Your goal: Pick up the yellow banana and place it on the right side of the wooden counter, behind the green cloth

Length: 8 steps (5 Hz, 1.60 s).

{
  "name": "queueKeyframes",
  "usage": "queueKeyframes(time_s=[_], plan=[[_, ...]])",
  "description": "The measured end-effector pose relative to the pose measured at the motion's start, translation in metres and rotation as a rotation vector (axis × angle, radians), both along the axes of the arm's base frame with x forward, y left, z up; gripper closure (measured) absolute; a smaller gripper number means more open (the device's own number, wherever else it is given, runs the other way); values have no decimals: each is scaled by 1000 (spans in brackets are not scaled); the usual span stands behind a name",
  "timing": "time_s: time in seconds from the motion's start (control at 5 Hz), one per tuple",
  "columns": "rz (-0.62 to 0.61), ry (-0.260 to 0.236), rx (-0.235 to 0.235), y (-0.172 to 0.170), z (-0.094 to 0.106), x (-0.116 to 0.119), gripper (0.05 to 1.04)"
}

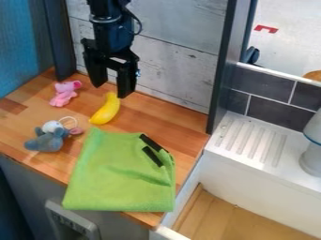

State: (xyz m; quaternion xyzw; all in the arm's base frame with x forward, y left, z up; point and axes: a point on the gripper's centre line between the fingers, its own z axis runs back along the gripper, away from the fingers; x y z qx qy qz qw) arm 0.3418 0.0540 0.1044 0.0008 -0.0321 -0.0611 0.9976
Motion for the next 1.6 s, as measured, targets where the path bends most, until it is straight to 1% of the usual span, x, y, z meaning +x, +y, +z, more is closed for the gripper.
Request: queueKeyframes(time_s=[0.2,0.4,0.6,0.8,1.0,1.4,1.6], plan=[[2,38,-8,-1,-12,-2,83],[-2,38,-23,0,-25,15,83],[6,43,-2,5,-35,24,83],[16,81,-12,7,-53,30,83],[42,122,3,20,-63,29,83],[91,131,52,35,-61,29,83],[94,113,65,41,-54,35,83]])
